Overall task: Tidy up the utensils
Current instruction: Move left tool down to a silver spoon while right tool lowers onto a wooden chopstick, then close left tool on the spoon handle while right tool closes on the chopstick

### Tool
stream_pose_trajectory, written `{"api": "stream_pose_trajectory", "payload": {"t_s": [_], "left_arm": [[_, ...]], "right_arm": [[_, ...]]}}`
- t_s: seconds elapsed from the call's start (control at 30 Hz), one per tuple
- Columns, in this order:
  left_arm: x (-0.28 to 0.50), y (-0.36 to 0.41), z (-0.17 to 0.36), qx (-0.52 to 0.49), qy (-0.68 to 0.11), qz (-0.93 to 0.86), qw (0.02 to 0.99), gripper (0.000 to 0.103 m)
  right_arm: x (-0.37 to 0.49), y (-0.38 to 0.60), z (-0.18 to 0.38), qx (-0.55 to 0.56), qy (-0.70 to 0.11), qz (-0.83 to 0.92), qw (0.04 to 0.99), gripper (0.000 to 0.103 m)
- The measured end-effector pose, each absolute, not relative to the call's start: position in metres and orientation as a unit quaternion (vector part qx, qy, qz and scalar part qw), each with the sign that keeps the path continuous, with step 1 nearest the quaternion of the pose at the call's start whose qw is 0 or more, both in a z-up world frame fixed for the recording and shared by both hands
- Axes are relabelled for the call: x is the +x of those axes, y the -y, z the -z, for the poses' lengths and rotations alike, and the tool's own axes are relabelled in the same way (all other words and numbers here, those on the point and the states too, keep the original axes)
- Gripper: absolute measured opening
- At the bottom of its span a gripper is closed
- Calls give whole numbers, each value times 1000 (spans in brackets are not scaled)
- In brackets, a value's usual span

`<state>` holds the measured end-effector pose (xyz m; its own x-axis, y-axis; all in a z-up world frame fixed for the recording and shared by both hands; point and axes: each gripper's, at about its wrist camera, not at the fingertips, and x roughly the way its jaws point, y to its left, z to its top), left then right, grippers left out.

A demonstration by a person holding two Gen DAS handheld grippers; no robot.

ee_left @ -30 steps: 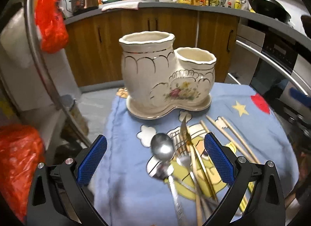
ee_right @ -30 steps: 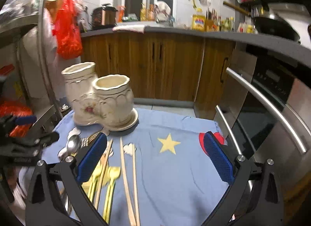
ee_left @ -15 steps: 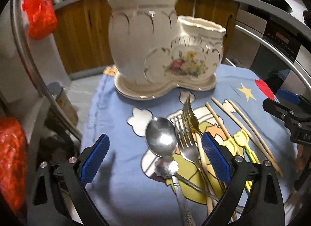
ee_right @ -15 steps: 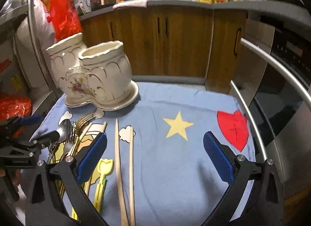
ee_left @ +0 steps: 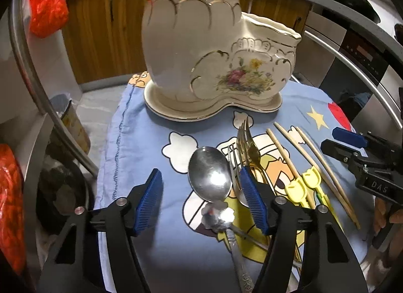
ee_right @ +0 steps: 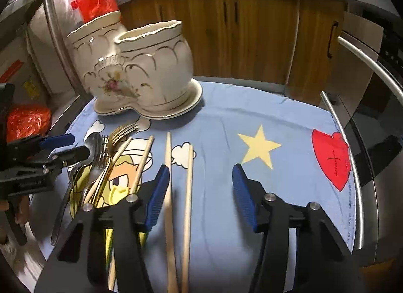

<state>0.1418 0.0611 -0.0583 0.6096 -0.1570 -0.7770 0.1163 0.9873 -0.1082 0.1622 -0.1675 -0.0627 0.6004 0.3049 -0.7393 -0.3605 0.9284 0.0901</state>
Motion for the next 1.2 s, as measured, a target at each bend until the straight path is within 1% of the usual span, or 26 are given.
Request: {"api": "stream_pose_trajectory", "payload": {"t_s": [0.03,0.07,0.1,0.13,0.27,0.33,0.4,0.53,0.67,0.83,1.07,1.2], "left_arm": [[141,-63,58,-24,-434,75,897,63],[141,-64,57,-25,-434,74,897,61],[140,-66,57,-26,-435,73,897,60],[140,-67,58,-28,-437,74,896,57],[142,-68,61,-29,-444,78,892,54],[142,-66,62,-24,-445,79,892,53],[143,-64,64,-20,-448,81,890,51],[145,-63,67,-16,-453,81,888,43],[146,-63,67,-13,-452,84,888,42],[149,-60,68,1,-445,86,891,42],[153,-48,69,26,-440,86,893,40],[150,-62,63,-16,-444,92,891,38]], "right_arm": [[162,167,63,-35,-407,-187,893,42],[162,168,63,-34,-409,-187,893,39],[162,168,64,-33,-411,-189,891,37],[162,167,64,-33,-412,-190,891,33],[163,163,67,-40,-415,-195,888,27],[163,160,69,-48,-418,-195,886,26],[164,157,72,-58,-424,-192,883,23],[167,154,77,-64,-439,-186,877,11],[166,156,80,-68,-453,-188,869,10],[164,154,81,-76,-448,-190,870,10],[163,154,82,-78,-443,-199,871,7],[163,155,83,-71,-439,-200,873,5]]}}
